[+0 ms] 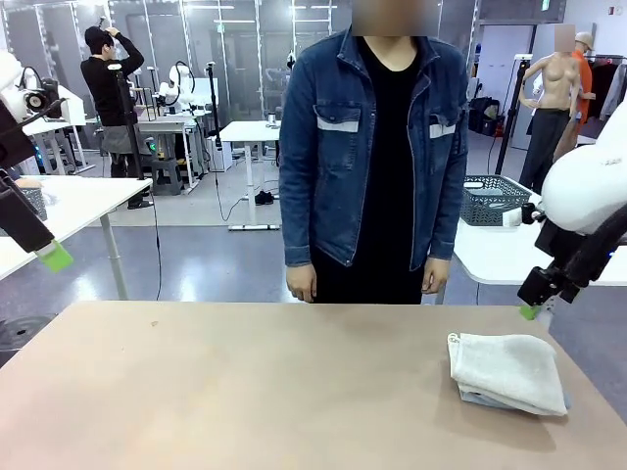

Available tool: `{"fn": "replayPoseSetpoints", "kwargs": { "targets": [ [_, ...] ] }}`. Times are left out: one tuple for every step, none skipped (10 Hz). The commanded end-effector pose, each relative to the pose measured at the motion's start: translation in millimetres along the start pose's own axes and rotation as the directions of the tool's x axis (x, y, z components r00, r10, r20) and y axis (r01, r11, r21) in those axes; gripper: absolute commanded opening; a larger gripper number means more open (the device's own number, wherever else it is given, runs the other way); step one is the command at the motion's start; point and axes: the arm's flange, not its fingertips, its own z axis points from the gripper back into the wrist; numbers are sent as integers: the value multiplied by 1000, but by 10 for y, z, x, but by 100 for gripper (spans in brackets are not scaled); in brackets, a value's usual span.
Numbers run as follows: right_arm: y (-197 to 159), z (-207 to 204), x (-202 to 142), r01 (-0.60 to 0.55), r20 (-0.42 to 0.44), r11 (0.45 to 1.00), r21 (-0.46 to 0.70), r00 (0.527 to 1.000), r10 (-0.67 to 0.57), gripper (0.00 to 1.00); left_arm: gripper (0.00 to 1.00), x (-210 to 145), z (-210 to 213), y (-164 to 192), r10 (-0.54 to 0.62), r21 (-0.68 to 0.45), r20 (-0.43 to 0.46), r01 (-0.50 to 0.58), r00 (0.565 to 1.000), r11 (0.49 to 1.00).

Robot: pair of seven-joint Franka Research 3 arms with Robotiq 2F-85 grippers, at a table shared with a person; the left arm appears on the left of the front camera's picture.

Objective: Fold the towels and place them in the basket.
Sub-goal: Stack the folded Towel with hook on the right side of the table.

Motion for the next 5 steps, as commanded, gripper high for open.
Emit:
{"fn": "replayPoseSetpoints", "kwargs": {
  "targets": [
    [323, 422, -207, -177, 63, 984, -1, 982, 176, 100, 100, -4, -20, -2, -2, 11, 14, 2, 1000, 1000],
    [468, 654, -242, -224, 90, 974, -25, 970, 226, 100, 100, -4, -20, -2, -2, 11, 14, 2, 1000, 1000],
    [639, 968, -300, -288, 97, 956, -55, 951, 292, 100, 100, -4, -20, -2, -2, 11, 14, 2, 1000, 1000],
    [796, 1278, -340, -362, 128, 930, -56, 922, 366, 100, 100, -4, -20, -2, -2, 11, 14, 2, 1000, 1000],
    [935, 1573, -345, -400, 146, 913, -79, 901, 408, 100, 100, -4, -20, -2, -2, 11, 14, 2, 1000, 1000]
  ]
}}
